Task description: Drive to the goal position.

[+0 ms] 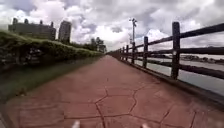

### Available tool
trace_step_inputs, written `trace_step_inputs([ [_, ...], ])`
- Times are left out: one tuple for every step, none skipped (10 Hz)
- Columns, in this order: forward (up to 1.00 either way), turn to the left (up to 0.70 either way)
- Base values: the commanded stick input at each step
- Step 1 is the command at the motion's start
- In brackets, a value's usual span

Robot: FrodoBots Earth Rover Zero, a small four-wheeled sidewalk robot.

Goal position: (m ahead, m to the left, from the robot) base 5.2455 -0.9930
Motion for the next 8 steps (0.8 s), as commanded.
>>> trace_step_inputs([
  [0.7, 0.0],
  [0.66, 0.0],
  [0.29, 0.0],
  [0.04, 0.0],
  [0.0, 0.0],
  [0.0, 0.0],
  [0.0, 0.0],
  [0.0, 0.0],
])
